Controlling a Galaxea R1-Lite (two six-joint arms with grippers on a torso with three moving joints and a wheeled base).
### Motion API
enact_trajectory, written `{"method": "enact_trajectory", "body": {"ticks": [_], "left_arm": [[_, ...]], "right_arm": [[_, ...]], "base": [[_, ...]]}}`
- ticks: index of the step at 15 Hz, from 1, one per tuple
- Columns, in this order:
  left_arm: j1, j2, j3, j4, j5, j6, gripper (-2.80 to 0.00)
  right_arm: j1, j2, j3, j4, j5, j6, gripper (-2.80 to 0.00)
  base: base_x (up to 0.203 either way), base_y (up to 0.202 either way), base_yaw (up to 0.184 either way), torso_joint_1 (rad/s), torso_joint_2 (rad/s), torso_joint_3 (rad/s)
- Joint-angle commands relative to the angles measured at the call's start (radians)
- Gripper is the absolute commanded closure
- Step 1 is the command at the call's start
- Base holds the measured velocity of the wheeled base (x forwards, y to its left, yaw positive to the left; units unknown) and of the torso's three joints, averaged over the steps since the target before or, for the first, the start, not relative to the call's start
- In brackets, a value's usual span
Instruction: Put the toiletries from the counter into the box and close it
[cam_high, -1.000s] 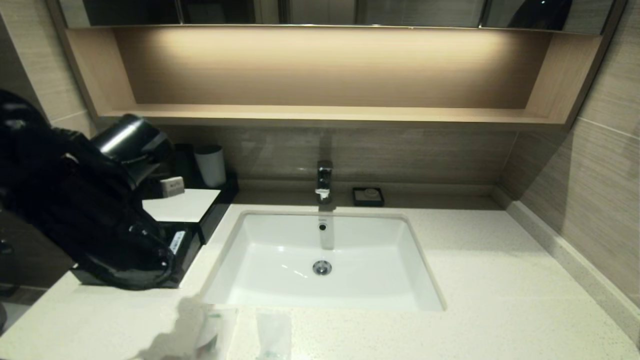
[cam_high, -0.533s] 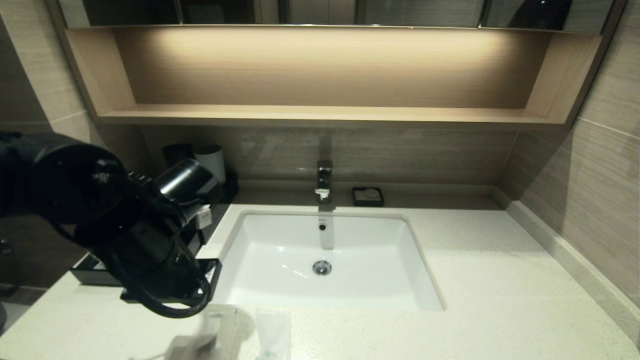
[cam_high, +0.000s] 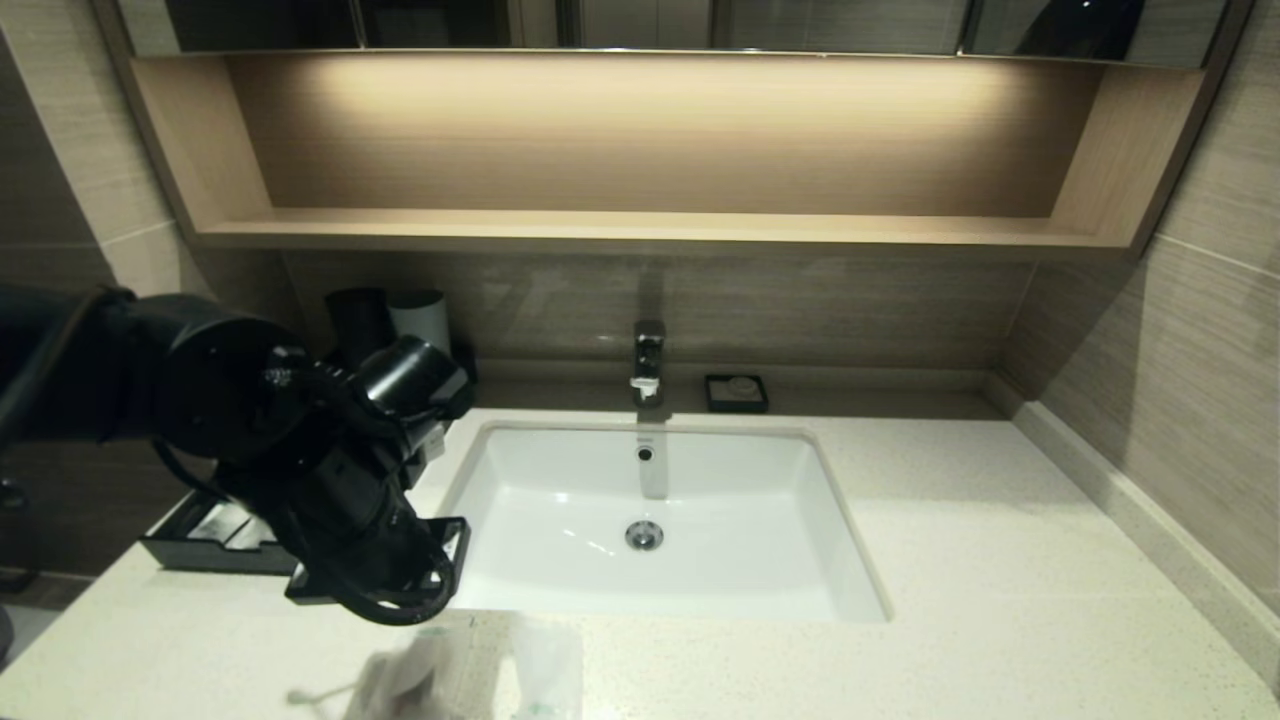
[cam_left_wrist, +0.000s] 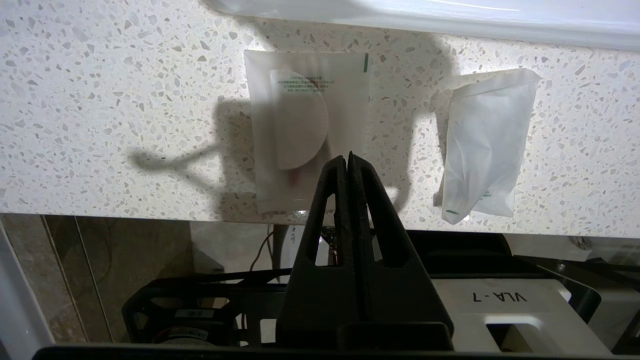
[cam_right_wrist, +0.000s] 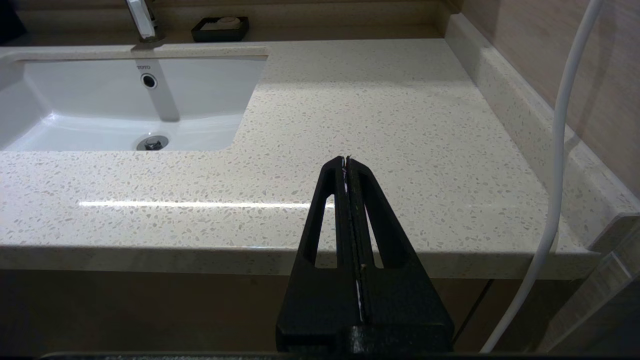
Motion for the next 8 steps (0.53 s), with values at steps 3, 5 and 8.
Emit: {"method": "enact_trajectory", "body": {"ticks": [3,5,8], "left_arm": [[0.001,0.006,0.011,0.002,0.004,0.007,0.0],[0.001,0.003,0.02,0.003,0.004,0.05,0.0],[0.001,0.002,0.05,0.001,-0.001,0.124,0.0]], "right_arm": [[0.0,0.001,0.0,0.0,0.0,0.0,0.0],[0.0,0.001,0.0,-0.001,0.0,0.0,0.0],[0.0,0.001,0.0,-0.001,0.0,0.0,0.0]], "base": [[0.0,0.0,0.0,0.0,0.0,0.0],[0.0,0.0,0.0,0.0,0.0,0.0],[0.0,0.0,0.0,0.0,0.0,0.0]]}}
